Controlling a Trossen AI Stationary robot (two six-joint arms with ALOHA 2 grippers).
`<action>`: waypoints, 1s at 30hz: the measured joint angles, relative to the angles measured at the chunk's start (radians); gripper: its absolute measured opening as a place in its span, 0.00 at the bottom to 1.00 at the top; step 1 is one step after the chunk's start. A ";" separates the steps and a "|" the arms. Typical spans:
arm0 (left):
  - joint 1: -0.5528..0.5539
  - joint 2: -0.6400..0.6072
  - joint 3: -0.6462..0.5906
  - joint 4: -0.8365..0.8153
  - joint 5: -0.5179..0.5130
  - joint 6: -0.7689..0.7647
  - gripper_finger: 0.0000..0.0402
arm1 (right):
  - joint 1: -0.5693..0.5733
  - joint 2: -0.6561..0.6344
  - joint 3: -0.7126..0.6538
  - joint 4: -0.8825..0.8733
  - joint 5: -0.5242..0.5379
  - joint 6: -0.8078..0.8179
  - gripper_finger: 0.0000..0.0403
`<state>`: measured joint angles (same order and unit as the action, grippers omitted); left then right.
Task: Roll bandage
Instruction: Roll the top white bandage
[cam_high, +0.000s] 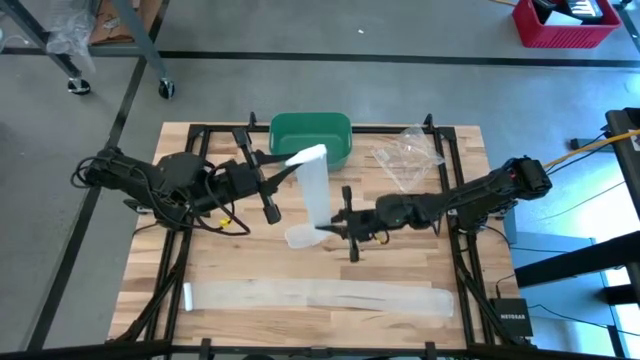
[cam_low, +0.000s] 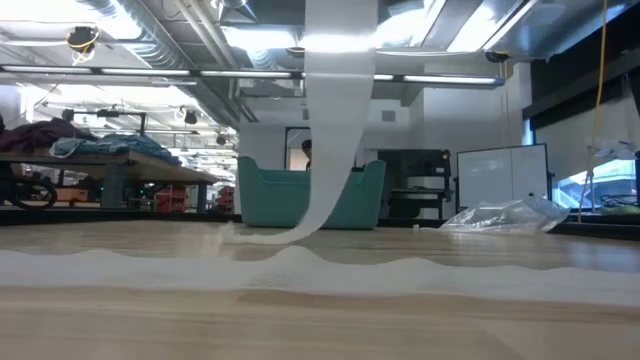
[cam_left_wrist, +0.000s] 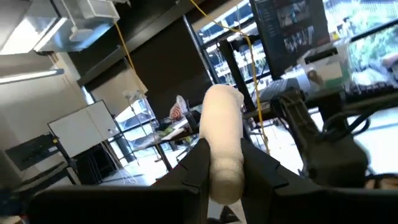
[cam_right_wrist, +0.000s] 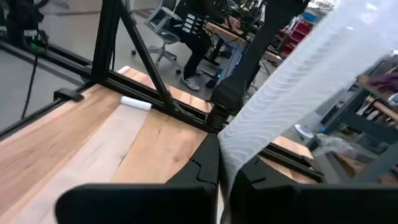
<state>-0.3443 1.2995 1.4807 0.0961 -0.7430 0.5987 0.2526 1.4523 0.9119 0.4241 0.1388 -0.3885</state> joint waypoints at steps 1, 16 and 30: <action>0.000 0.000 0.000 -0.003 -0.004 0.021 0.13 | 0.016 -0.007 0.000 -0.003 0.020 -0.013 0.03; 0.011 0.013 0.000 -0.036 -0.102 0.187 0.13 | 0.187 -0.143 0.000 -0.040 0.139 -0.044 0.01; 0.052 0.134 0.000 -0.163 -0.143 0.210 0.13 | 0.254 -0.141 0.239 -0.368 0.158 -0.010 0.01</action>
<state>-0.2920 1.4333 1.4803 -0.0665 -0.8857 0.8088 0.5067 1.3113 1.1507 0.0556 0.2964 -0.3980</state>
